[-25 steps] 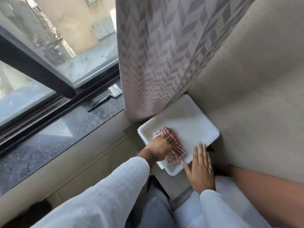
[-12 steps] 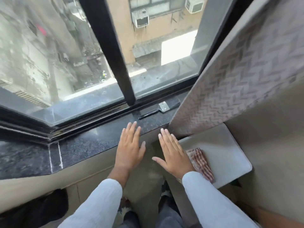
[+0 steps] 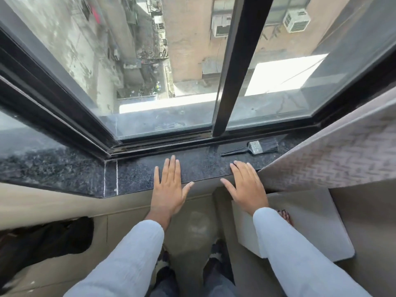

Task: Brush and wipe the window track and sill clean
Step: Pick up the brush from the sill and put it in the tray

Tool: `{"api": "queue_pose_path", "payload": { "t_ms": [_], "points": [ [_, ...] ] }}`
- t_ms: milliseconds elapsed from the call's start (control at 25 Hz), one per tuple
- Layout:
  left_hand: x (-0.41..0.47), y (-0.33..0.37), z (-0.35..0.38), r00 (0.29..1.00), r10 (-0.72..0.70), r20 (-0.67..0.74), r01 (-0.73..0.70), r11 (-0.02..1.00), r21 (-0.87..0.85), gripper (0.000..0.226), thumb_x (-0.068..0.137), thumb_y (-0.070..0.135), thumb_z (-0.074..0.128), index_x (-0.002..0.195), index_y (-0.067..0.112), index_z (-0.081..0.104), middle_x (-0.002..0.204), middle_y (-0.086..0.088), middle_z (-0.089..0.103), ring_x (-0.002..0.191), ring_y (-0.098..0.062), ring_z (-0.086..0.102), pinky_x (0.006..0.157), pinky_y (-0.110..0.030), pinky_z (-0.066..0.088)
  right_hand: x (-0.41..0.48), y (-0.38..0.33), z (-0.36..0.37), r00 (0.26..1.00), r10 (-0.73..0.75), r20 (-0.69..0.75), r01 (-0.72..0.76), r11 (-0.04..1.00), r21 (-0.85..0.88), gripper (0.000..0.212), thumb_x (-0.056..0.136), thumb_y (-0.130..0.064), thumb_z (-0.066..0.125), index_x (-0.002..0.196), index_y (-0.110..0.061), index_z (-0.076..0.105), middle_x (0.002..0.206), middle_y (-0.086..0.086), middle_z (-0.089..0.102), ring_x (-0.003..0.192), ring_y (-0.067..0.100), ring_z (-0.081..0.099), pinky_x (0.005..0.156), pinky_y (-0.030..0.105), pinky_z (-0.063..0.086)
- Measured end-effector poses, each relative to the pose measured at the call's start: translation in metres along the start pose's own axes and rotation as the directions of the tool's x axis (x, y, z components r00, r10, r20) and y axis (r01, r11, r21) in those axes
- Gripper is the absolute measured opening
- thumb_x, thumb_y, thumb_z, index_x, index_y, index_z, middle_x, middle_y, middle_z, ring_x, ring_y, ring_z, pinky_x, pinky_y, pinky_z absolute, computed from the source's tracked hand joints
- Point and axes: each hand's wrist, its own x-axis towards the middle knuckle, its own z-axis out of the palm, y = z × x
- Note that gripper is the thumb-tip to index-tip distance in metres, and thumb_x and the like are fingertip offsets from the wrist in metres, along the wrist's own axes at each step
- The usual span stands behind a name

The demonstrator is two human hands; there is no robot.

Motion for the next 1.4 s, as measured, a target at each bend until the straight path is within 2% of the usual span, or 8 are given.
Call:
{"api": "queue_pose_path", "payload": {
  "t_ms": [200, 360, 560, 680, 840, 1000, 1200, 1400],
  "points": [
    [0.001, 0.000, -0.001, 1.000, 0.006, 0.004, -0.006, 1.000, -0.002, 0.091, 0.099, 0.069, 0.009, 0.163, 0.005, 0.012, 0.174, -0.012, 0.006, 0.161, -0.028, 0.006, 0.128, -0.058, 0.011, 0.066, 0.017, -0.020, 0.999, -0.001, 0.042, 0.008, 0.984, -0.176, 0.053, 0.096, -0.001, 0.053, 0.149, -0.002, 0.049, 0.152, 0.021, 0.054, 0.148, 0.042, 0.044, 0.131, 0.054, 0.026],
    [0.001, -0.001, 0.002, 1.000, 0.002, 0.016, -0.002, 1.000, 0.005, 0.088, 0.100, 0.066, 0.011, 0.163, 0.005, 0.013, 0.174, -0.011, 0.007, 0.160, -0.028, 0.007, 0.127, -0.059, 0.012, 0.089, 0.013, -0.028, 0.987, -0.059, 0.152, 0.105, 0.943, -0.315, 0.041, 0.093, 0.003, 0.051, 0.132, -0.008, 0.060, 0.130, 0.016, 0.065, 0.127, 0.037, 0.057, 0.133, 0.056, 0.017],
    [0.001, -0.003, 0.003, 1.000, 0.005, 0.021, -0.006, 1.000, 0.026, 0.087, 0.100, 0.064, 0.016, 0.163, 0.004, 0.013, 0.173, -0.013, 0.007, 0.160, -0.029, 0.008, 0.127, -0.060, 0.013, 0.068, -0.060, -0.042, 0.937, -0.329, -0.120, 0.325, 0.944, -0.053, 0.043, 0.090, 0.003, 0.039, 0.123, 0.002, 0.067, 0.112, 0.022, 0.073, 0.098, 0.042, 0.071, 0.112, 0.056, 0.052],
    [-0.002, -0.005, 0.005, 1.000, 0.006, 0.014, -0.007, 1.000, 0.025, 0.081, 0.105, 0.057, 0.031, 0.163, 0.003, 0.010, 0.174, -0.013, 0.004, 0.160, -0.029, 0.006, 0.127, -0.061, 0.012, -0.004, -0.095, -0.028, 0.917, -0.299, -0.265, 0.347, 0.926, 0.153, 0.035, 0.095, -0.002, 0.054, 0.128, -0.007, 0.063, 0.118, 0.013, 0.071, 0.104, 0.030, 0.066, 0.101, 0.040, 0.055],
    [-0.006, -0.002, 0.002, 1.000, 0.008, -0.006, -0.008, 1.000, 0.021, 0.080, 0.106, 0.058, 0.020, 0.163, 0.003, 0.010, 0.173, -0.014, 0.006, 0.160, -0.030, 0.006, 0.127, -0.060, 0.011, -0.107, -0.015, -0.008, 0.987, 0.134, -0.089, -0.099, 0.941, 0.322, 0.028, 0.103, -0.009, 0.058, 0.130, -0.009, 0.067, 0.126, 0.011, 0.070, 0.116, 0.029, 0.069, 0.106, 0.038, 0.053],
    [-0.008, -0.001, 0.002, 1.000, -0.002, -0.019, 0.002, 1.000, 0.022, 0.081, 0.105, 0.059, 0.022, 0.162, 0.002, 0.012, 0.173, -0.014, 0.009, 0.160, -0.031, 0.010, 0.127, -0.060, 0.013, -0.147, 0.101, -0.010, 0.773, 0.632, 0.051, -0.615, 0.728, 0.301, 0.027, 0.104, -0.007, 0.055, 0.128, -0.003, 0.067, 0.131, 0.020, 0.065, 0.118, 0.041, 0.065, 0.105, 0.041, 0.048],
    [-0.008, -0.002, 0.009, 1.000, 0.002, -0.016, -0.001, 0.999, 0.038, 0.086, 0.102, 0.062, 0.023, 0.163, 0.003, 0.008, 0.173, -0.014, 0.006, 0.160, -0.030, 0.007, 0.127, -0.060, 0.011, -0.141, 0.163, 0.014, 0.597, 0.770, 0.226, -0.800, 0.593, 0.094, 0.032, 0.103, -0.002, 0.050, 0.131, 0.004, 0.064, 0.137, 0.034, 0.058, 0.118, 0.054, 0.061, 0.102, 0.056, 0.050],
    [-0.009, -0.002, 0.009, 1.000, -0.005, -0.022, 0.007, 0.998, 0.065, 0.085, 0.103, 0.063, 0.021, 0.163, 0.004, 0.005, 0.174, -0.013, 0.004, 0.160, -0.029, 0.006, 0.127, -0.059, 0.011, -0.135, 0.176, 0.039, 0.560, 0.786, 0.263, -0.817, 0.576, 0.016, 0.037, 0.097, 0.006, 0.051, 0.133, 0.009, 0.060, 0.143, 0.036, 0.053, 0.126, 0.055, 0.057, 0.106, 0.057, 0.047]
  ]
}}
